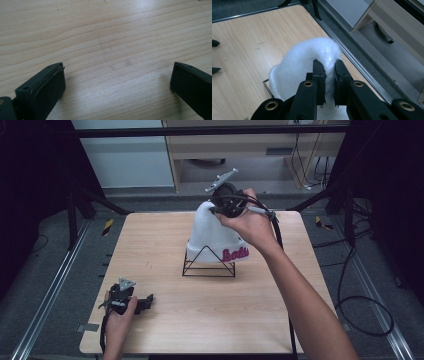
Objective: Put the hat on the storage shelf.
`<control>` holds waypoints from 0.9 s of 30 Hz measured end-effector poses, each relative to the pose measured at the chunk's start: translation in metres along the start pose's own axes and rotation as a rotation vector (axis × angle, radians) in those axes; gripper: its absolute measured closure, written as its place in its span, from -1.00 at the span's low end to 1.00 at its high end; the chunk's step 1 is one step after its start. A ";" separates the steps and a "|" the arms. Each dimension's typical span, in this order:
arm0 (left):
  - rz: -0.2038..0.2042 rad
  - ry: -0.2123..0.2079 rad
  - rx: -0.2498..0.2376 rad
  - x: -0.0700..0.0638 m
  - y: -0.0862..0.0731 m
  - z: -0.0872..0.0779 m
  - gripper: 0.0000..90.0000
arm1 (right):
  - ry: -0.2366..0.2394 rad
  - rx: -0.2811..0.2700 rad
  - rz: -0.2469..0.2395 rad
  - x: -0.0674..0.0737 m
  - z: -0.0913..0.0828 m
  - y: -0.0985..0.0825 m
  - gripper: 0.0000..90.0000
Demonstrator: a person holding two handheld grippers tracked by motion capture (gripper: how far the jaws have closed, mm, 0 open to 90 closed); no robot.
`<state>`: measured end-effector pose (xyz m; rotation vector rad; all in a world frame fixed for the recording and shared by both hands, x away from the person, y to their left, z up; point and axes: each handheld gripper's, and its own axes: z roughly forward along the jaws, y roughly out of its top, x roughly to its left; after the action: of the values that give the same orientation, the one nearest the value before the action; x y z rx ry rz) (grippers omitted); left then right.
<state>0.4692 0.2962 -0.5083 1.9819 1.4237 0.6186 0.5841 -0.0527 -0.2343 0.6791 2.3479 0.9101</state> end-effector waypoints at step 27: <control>-0.005 0.000 -0.002 0.000 0.000 0.000 -1.00 | 0.054 0.048 -0.002 0.017 0.034 -0.020 0.82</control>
<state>0.4695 0.2958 -0.5086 1.9761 1.4266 0.6176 0.5874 -0.0403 -0.2750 0.6795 2.4245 0.8843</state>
